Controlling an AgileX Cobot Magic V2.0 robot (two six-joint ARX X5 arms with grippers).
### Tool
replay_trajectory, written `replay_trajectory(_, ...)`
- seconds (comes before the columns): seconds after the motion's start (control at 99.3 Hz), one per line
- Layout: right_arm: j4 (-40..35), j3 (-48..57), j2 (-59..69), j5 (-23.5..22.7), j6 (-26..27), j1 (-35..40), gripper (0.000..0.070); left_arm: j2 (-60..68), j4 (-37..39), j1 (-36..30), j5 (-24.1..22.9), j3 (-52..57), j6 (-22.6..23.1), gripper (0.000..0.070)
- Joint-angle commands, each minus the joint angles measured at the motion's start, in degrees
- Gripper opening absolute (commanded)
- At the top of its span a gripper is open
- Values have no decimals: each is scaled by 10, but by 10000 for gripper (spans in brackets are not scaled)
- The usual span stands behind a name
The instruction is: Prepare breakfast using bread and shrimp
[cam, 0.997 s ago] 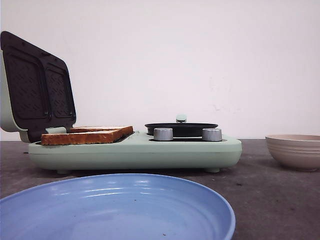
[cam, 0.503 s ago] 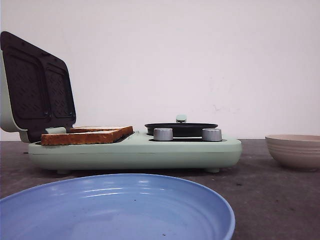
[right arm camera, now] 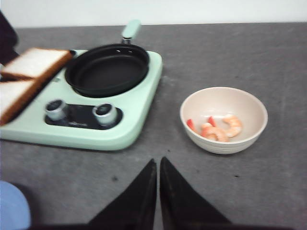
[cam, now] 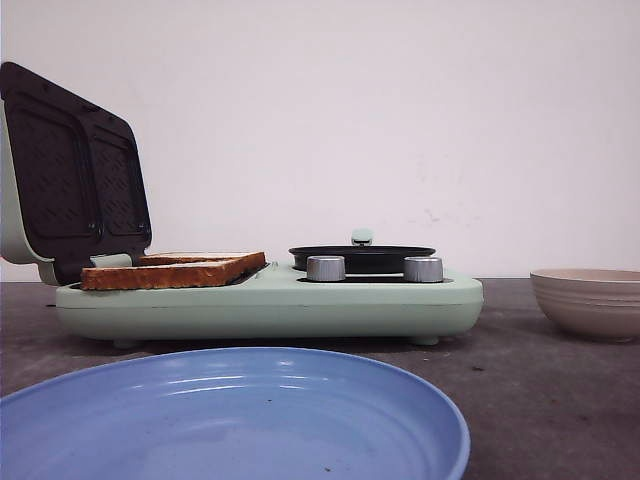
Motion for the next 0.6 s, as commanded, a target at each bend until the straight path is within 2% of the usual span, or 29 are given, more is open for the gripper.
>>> replay_trajectory(0.0, 8, 6, -1, -4, 25, 3, 0, 2, 15, 18, 5, 4, -82, 353)
replay_trajectory(0.131, 9, 6, -1, -13, 25, 3, 0, -3, 23, 81, 36, 4, -157, 371)
replay_trajectory(0.242, 9, 6, -1, -26, 24, 3, 1, -9, 25, 143, 82, 4, -221, 371)
replay_trajectory(0.453, 13, 6, -1, -32, 16, 3, 1, -7, 43, 235, 178, 4, -316, 371)
replay_trajectory(0.594, 14, 6, -1, -44, 14, 3, 1, -7, 57, 280, 223, 4, -360, 371)
